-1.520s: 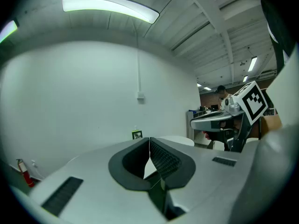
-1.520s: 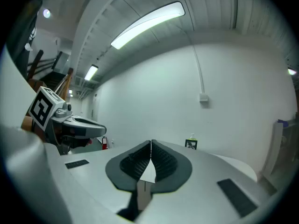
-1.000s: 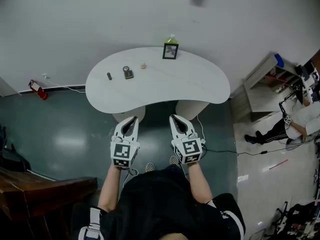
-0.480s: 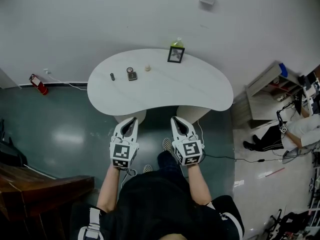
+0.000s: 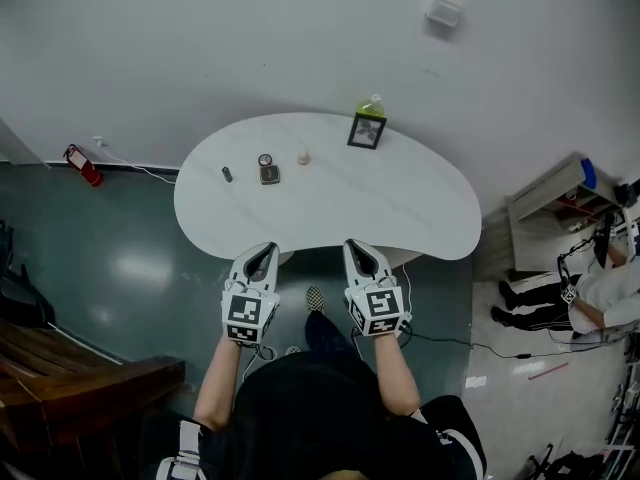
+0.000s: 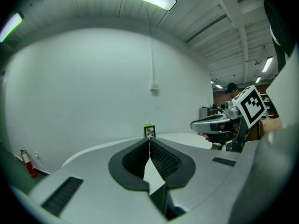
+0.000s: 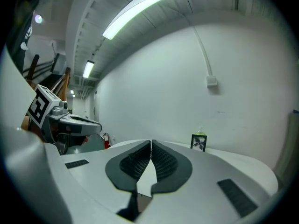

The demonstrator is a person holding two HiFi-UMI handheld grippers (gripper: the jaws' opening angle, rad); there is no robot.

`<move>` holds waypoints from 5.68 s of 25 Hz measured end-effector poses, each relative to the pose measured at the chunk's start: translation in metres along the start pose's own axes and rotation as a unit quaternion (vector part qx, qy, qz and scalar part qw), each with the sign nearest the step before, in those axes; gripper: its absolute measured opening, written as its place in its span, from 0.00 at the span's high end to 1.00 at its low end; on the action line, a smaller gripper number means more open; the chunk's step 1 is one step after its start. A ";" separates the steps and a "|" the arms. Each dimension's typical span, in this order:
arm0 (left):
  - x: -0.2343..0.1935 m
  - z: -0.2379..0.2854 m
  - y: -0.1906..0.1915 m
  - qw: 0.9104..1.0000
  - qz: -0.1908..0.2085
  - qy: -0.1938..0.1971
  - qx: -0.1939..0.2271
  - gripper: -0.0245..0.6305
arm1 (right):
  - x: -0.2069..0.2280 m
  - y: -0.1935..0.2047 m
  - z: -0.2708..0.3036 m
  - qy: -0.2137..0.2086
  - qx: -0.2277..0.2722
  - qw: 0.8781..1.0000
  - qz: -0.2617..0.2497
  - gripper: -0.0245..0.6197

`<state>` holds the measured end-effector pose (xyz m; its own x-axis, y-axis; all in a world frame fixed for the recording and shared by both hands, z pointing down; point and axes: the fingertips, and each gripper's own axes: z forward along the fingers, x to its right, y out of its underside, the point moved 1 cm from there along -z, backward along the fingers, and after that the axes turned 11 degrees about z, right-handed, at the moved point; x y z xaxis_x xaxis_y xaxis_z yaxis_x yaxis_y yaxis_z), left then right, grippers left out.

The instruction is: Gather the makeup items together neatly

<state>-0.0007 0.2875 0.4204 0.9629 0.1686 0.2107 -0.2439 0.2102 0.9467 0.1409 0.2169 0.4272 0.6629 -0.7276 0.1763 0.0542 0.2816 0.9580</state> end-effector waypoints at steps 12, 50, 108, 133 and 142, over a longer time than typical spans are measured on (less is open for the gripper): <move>-0.047 0.115 0.011 0.998 -0.039 -0.016 -0.045 0.93 | 0.064 -0.007 0.120 -0.036 -0.052 0.998 0.005 0.91; -0.133 0.218 0.105 0.964 -0.129 -0.148 -0.179 0.93 | 0.133 0.081 0.409 -0.177 -0.194 0.965 -0.021 0.75; -0.064 0.234 0.098 0.983 -0.079 -0.034 -0.162 0.93 | 0.192 0.112 0.266 -0.034 -0.194 0.980 -0.002 0.73; -0.056 0.240 0.144 0.979 -0.083 0.026 -0.183 0.93 | 0.185 0.170 0.262 0.008 -0.229 0.973 0.022 0.73; -0.069 0.237 0.121 0.985 -0.066 0.029 -0.156 0.93 | 0.184 0.121 0.246 0.036 -0.172 0.984 0.022 0.72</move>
<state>-0.0692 0.0725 0.5782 0.9826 0.1728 0.0681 -0.1494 0.5180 0.8423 0.0861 -0.0366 0.6313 0.7209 -0.6670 0.1880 0.2647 0.5158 0.8148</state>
